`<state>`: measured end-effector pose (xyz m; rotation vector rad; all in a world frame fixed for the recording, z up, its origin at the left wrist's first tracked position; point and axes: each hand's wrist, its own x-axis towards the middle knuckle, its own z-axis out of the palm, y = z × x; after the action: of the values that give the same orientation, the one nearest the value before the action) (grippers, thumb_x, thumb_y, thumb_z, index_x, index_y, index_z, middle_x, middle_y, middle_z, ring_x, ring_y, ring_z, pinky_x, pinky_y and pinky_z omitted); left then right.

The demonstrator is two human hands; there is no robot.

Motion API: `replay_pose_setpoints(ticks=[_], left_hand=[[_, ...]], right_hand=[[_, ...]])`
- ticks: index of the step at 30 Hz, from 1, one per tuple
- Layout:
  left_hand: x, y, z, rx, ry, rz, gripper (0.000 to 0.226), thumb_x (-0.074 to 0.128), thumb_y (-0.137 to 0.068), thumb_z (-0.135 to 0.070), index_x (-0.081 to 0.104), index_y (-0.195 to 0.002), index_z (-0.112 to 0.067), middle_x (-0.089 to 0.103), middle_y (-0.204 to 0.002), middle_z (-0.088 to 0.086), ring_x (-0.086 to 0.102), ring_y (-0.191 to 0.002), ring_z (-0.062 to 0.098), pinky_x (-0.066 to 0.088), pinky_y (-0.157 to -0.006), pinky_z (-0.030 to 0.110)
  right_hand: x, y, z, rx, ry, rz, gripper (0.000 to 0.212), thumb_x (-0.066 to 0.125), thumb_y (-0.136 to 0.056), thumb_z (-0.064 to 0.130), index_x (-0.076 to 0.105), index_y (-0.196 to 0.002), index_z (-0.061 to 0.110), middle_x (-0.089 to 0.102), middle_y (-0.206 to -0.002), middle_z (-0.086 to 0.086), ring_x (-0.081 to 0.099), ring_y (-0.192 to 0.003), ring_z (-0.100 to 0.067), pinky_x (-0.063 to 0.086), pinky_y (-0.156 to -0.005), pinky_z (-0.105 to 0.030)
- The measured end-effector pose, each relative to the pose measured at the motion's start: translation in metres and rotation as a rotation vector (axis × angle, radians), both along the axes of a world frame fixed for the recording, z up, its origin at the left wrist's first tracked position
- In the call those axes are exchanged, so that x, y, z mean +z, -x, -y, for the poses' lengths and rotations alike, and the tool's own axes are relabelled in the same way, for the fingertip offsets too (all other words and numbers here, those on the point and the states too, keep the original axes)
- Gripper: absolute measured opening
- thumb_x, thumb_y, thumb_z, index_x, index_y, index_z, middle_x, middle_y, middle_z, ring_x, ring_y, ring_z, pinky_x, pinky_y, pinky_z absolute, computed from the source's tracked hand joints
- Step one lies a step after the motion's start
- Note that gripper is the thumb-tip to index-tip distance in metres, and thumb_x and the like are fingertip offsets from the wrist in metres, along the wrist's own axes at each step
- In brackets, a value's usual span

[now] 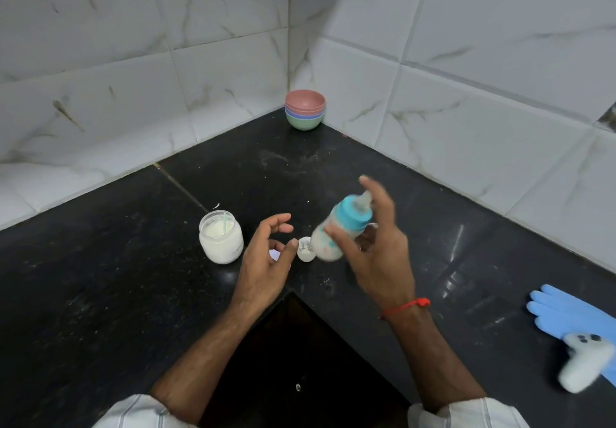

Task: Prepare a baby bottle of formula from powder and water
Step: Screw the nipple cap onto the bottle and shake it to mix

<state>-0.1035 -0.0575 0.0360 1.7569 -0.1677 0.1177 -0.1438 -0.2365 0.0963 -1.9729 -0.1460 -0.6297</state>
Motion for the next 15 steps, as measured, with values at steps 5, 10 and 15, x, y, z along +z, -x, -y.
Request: replay_pose_setpoints(ticks=[5,10,15], left_hand=[[-0.002,0.001,0.000,0.016,-0.006,-0.005,0.041,0.066,-0.094,-0.010,0.057,-0.128,-0.031,0.064,-0.116,-0.006,0.056,-0.072,0.001,0.047,-0.072,0.011],[0.001,0.002,0.001,-0.002,-0.012,0.007,0.042,0.066,-0.094,-0.012,0.056,-0.130,-0.031,0.063,-0.117,-0.009,0.059,-0.077,0.011,0.049,-0.073,0.013],[-0.002,-0.001,-0.002,0.021,-0.011,0.006,0.041,0.065,-0.095,-0.011,0.056,-0.130,-0.029,0.064,-0.117,-0.006,0.056,-0.073,0.002,0.047,-0.072,0.012]], right_hand=[[0.013,0.000,-0.002,-0.125,-0.130,0.288,0.080,0.081,-0.084,0.011,0.034,-0.145,0.031,0.050,-0.139,0.017,0.062,-0.120,-0.016,0.056,-0.096,-0.032],[-0.008,-0.002,0.002,0.069,0.156,-0.078,0.078,0.077,-0.086,0.034,0.031,-0.149,0.042,0.053,-0.133,0.019,0.061,-0.115,-0.006,0.056,-0.098,-0.039],[0.024,0.006,-0.012,-0.108,-0.185,0.407,0.079,0.082,-0.081,0.006,0.039,-0.142,0.029,0.046,-0.144,0.025,0.060,-0.122,-0.013,0.057,-0.095,-0.030]])
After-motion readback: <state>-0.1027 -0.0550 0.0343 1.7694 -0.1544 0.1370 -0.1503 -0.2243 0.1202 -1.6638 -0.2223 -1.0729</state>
